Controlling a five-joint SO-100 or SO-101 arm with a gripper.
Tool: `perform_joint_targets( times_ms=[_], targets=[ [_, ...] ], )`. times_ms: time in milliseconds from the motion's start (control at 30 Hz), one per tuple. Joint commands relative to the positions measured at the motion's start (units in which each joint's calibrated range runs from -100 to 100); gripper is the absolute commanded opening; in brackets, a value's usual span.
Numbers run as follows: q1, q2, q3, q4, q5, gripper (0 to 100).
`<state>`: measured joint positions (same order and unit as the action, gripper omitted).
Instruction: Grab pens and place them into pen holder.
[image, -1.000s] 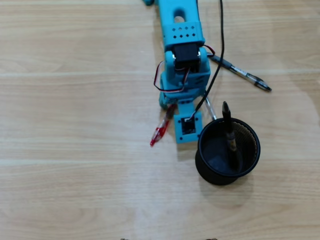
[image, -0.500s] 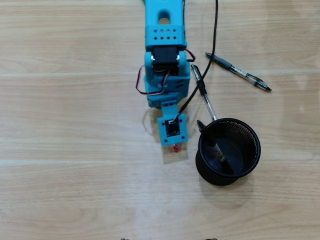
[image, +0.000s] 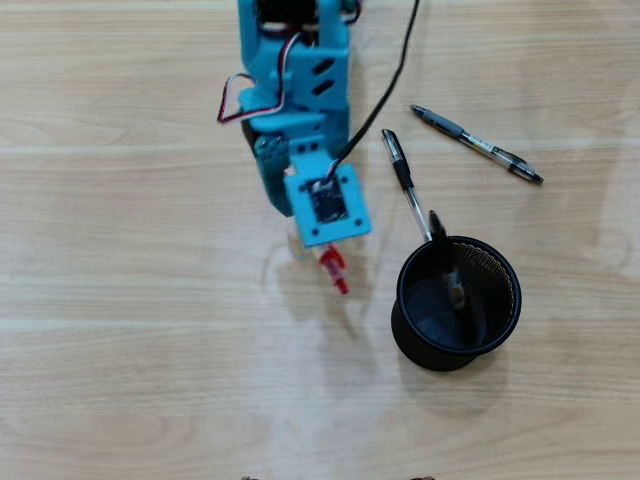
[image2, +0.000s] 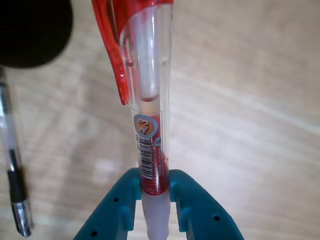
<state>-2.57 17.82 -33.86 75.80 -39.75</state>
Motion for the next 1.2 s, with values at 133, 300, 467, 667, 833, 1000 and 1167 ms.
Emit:
perform_joint_targets(
  times_ms=[133,300,467,667,833,1000,1167],
  targets=[
    [-9.1,-1.5,-16.0,-9.3,0.0,2],
    [-14.2,2.3,-15.9,-23.8,-2.5,2],
    [-17.0,7.1,-15.9,-28.4,-6.6,2],
    [-17.9,11.6,-15.7,-28.1,-8.1,2],
    [-18.4,14.0,-15.7,-28.1,-8.6,2],
    [-18.6,14.4,-15.3,-28.1,-8.7,2],
    [-18.6,13.8,-12.4,-28.1,-8.4,9]
  ],
)
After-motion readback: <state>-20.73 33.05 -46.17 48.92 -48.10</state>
